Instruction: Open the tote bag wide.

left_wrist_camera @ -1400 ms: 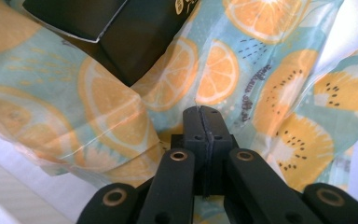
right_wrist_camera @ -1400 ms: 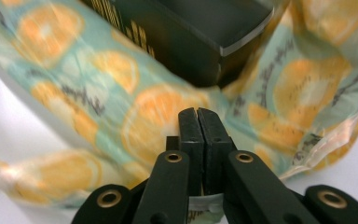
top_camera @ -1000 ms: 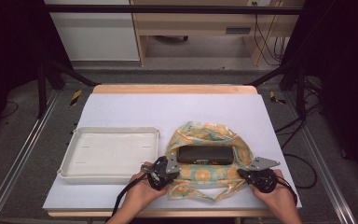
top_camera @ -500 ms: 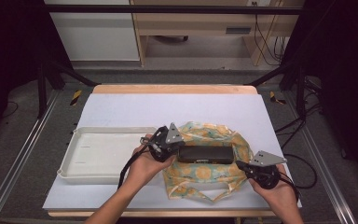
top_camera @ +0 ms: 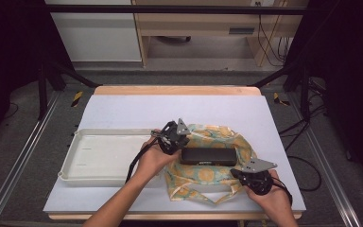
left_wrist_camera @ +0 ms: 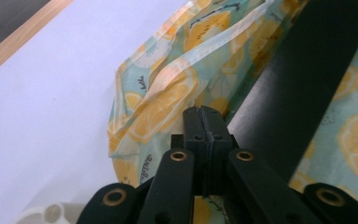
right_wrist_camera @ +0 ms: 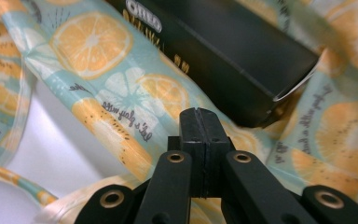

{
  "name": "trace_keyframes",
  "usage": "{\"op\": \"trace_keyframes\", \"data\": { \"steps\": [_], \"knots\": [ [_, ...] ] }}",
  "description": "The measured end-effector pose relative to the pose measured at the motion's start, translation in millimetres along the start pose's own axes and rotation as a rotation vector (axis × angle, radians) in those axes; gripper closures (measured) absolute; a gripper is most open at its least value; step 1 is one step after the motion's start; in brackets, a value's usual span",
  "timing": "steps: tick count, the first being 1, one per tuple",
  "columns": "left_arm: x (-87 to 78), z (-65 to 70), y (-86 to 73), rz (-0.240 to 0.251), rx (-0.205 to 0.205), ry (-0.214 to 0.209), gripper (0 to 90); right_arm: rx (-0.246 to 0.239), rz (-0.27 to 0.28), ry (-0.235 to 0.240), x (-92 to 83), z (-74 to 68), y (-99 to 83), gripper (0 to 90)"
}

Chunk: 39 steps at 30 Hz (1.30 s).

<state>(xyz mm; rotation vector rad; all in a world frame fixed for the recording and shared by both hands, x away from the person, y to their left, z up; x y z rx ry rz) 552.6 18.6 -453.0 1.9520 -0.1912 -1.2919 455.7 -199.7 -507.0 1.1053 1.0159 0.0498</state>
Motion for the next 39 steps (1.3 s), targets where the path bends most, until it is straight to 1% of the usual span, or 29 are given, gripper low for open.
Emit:
{"op": "trace_keyframes", "data": {
  "steps": [6,10,14,16,20,25,28,30,32,37,38,39],
  "knots": [
    [10.2,-7.7,-6.9,-0.032,-0.012,0.021,90.0,-0.008,-0.042,0.013,8.3,-2.8,-7.4,90.0],
    [19.2,-13.3,-14.0,-0.067,-0.019,0.031,90.0,-0.015,-0.063,0.018,12.6,-3.1,-10.5,90.0],
    [26.8,-16.5,-20.6,-0.091,-0.034,0.027,90.0,-0.015,-0.077,0.023,15.2,-3.3,-12.7,90.0],
    [30.2,-18.3,-24.4,-0.107,-0.034,0.030,90.0,-0.014,-0.081,0.025,15.9,-3.9,-13.5,90.0],
    [34.5,-21.4,-30.0,-0.127,-0.044,0.030,90.0,-0.011,-0.080,0.027,15.9,-4.0,-14.1,90.0],
    [38.1,-24.2,-35.7,-0.156,-0.030,0.047,90.0,-0.010,-0.079,0.029,15.9,-3.3,-14.6,90.0],
    [41.4,-26.7,-40.3,-0.170,-0.039,0.046,90.0,-0.008,-0.076,0.033,16.0,-3.4,-14.5,90.0],
    [43.5,-26.8,-42.9,-0.177,-0.045,0.033,90.0,-0.009,-0.075,0.033,16.0,-3.2,-14.7,90.0],
    [44.7,-26.5,-45.0,-0.190,-0.043,0.029,90.0,-0.008,-0.074,0.032,15.9,-3.1,-14.9,90.0],
    [46.9,-25.9,-46.1,-0.197,-0.040,0.024,90.0,-0.009,-0.076,0.029,14.8,-2.8,-14.7,90.0],
    [46.7,-25.8,-45.9,-0.196,-0.039,0.023,90.0,-0.007,-0.069,0.031,12.8,-3.0,-13.1,90.0],
    [46.2,-25.8,-45.7,-0.194,-0.039,0.022,90.0,0.003,-0.045,0.037,10.6,-3.3,-9.9,90.0]
  ]
}}
Point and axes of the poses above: each handheld gripper's, and its own axes: x roughly forward along the jaws, y roughly out of its top, z roughly to its right, the point moved 7 cm from there along x, roughly forward along the jaws, and after that the axes turned 2 degrees about x, right-handed, at the moved point
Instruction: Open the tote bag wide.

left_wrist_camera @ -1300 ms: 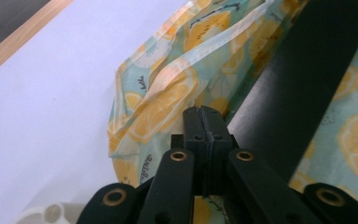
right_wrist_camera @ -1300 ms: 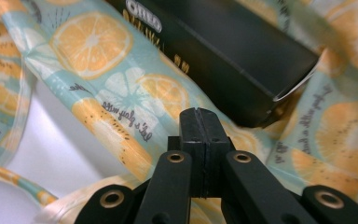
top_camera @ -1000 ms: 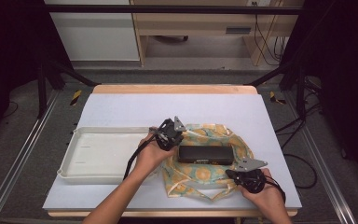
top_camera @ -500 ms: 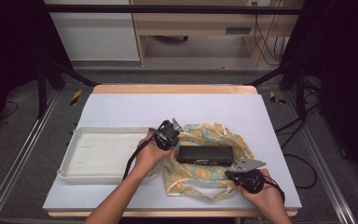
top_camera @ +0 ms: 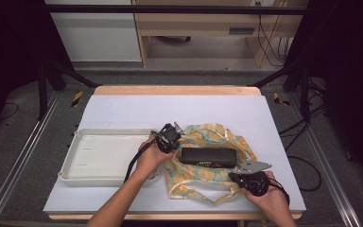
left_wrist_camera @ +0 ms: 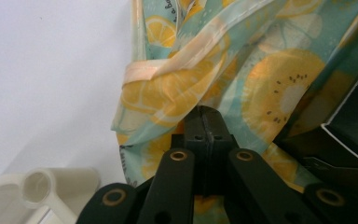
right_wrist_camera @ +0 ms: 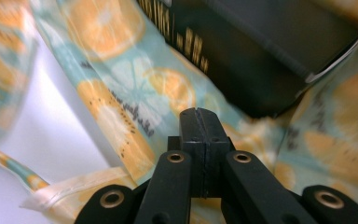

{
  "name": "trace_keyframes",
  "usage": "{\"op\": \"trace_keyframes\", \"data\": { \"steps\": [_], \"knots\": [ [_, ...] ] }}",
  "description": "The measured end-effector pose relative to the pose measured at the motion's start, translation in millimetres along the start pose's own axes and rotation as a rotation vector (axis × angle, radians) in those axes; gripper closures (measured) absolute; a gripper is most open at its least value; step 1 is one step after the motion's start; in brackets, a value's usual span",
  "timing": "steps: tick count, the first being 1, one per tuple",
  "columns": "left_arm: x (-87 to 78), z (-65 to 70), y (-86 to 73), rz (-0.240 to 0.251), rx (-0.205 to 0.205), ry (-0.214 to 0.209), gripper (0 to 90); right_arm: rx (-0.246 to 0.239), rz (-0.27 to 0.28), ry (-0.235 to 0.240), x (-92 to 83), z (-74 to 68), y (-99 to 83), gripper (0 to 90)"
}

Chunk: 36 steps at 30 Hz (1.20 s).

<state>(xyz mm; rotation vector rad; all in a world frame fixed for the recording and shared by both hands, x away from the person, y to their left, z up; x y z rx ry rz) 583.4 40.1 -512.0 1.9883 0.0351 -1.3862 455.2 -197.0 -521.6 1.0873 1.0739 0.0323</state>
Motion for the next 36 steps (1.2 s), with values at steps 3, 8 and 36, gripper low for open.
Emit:
{"op": "trace_keyframes", "data": {
  "steps": [3,8,36],
  "knots": [
    [-1.8,0.3,0.0,0.002,-0.002,-0.003,90.0,-0.003,0.043,-0.008,-10.4,1.3,9.8,90.0],
    [-5.9,0.7,0.6,0.011,0.005,0.004,90.0,-0.016,0.106,-0.038,-28.8,8.5,31.6,90.0],
    [-9.2,5.4,-0.2,0.026,0.017,-0.008,90.0,0.124,0.034,-0.156,10.8,91.1,31.8,90.0]
  ]
}}
Point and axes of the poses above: each handheld gripper's, and its own axes: x roughly forward along the jaws, y roughly out of its top, z roughly to its right, the point moved 7 cm from there along x, roughly forward along the jaws, and after that the axes turned 2 degrees about x, right-handed, at the moved point
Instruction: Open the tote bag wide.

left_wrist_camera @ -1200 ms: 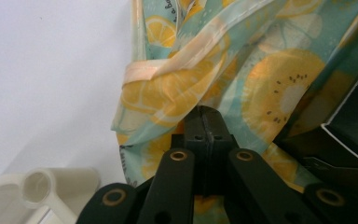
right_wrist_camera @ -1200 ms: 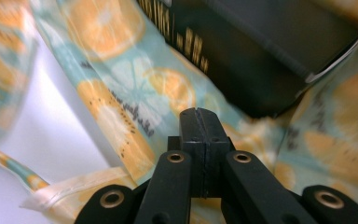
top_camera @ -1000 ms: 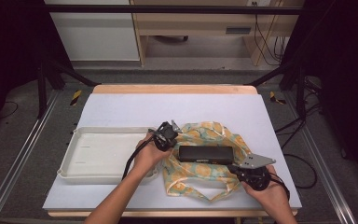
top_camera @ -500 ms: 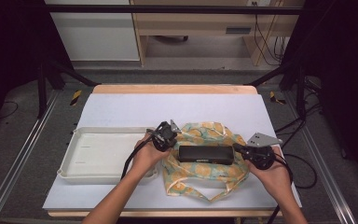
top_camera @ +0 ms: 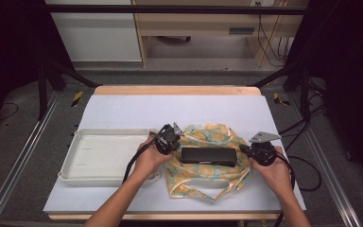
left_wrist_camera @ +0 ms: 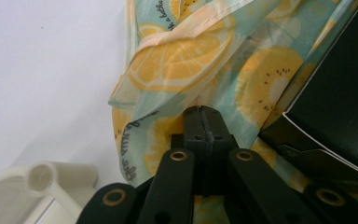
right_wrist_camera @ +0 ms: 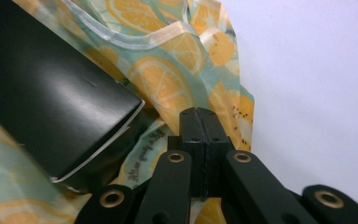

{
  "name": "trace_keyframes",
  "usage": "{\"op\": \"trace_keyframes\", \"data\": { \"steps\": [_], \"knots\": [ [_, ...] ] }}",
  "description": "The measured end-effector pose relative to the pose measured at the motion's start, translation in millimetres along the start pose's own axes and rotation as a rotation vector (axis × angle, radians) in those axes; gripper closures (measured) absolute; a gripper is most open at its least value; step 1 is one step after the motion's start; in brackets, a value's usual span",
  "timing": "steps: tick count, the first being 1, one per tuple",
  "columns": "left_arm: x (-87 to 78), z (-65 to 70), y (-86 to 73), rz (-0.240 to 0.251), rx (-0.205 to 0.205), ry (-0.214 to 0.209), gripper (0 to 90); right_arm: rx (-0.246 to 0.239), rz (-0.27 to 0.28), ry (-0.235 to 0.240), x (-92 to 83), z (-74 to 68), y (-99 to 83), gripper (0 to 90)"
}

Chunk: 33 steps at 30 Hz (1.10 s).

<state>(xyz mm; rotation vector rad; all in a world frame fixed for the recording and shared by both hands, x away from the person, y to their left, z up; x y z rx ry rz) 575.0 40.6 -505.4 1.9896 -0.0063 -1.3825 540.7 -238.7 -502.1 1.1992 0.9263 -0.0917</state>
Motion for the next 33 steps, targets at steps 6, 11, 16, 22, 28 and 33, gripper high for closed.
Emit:
{"op": "trace_keyframes", "data": {
  "steps": [6,11,16,22,28,33],
  "knots": [
    [2.8,1.7,-3.1,-0.014,0.002,-0.013,90.0,0.029,-0.040,0.004,11.9,6.3,-12.4,90.0],
    [-6.5,6.5,-1.3,0.024,-0.004,-0.016,90.0,0.043,-0.022,0.010,8.6,6.9,-12.1,90.0],
    [-27.3,10.6,6.6,0.083,0.006,-0.008,89.6,0.037,0.044,0.027,-7.4,-1.3,0.1,90.0],
    [-46.0,17.3,10.7,0.130,0.020,-0.007,89.1,-0.004,0.092,0.045,-26.5,-18.0,9.9,90.0],
    [-67.1,32.6,4.1,0.155,0.057,-0.024,88.9,-0.044,0.100,0.065,-48.2,-34.9,3.9,90.0],
    [-64.2,49.0,-9.2,0.148,0.056,-0.059,88.9,-0.059,0.071,0.088,-49.0,-47.8,-15.0,90.0]
  ]
}}
Point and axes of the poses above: each handheld gripper's, and its own axes: x roughly forward along the jaws, y roughly out of its top, z roughly to its right, the point moved 7 cm from there along x, roughly forward along the jaws, and after that the axes turned 2 degrees about x, right-handed, at the moved point
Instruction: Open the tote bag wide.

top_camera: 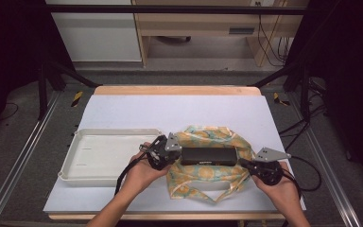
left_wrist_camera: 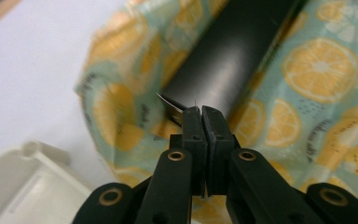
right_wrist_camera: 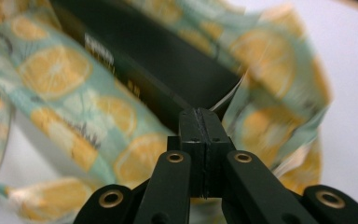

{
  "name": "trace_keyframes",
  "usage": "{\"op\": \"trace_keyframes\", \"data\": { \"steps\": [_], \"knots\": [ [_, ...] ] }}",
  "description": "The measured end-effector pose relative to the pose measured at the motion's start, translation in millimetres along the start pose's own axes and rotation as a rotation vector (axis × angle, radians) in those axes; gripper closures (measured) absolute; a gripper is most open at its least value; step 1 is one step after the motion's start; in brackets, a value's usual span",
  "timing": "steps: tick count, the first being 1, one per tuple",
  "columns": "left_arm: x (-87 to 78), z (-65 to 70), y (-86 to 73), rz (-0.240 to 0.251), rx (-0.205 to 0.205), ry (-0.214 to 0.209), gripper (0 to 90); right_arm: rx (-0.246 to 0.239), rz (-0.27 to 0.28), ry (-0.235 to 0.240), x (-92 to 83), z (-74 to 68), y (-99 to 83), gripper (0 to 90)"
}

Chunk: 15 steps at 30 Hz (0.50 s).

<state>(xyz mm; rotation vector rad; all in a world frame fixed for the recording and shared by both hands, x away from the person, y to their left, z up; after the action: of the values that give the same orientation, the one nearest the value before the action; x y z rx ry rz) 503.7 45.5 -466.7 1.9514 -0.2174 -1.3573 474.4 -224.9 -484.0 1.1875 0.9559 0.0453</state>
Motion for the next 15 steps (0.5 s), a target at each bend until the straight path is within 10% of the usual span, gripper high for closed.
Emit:
{"op": "trace_keyframes", "data": {
  "steps": [15],
  "knots": [
    [29.8,10.5,-33.4,-0.106,-0.011,-0.037,89.2,-0.024,-0.130,0.022,19.1,-3.9,-37.8,90.0]
  ]
}}
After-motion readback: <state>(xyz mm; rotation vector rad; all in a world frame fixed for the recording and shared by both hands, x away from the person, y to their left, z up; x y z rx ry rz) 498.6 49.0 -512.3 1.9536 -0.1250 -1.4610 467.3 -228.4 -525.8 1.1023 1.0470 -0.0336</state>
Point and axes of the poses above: each handheld gripper's, and its own axes: x roughly forward along the jaws, y roughly out of its top, z roughly to its right, the point moved 7 cm from there along x, roughly forward along the jaws, and after that the axes turned 2 degrees about x, right-handed, at the moved point
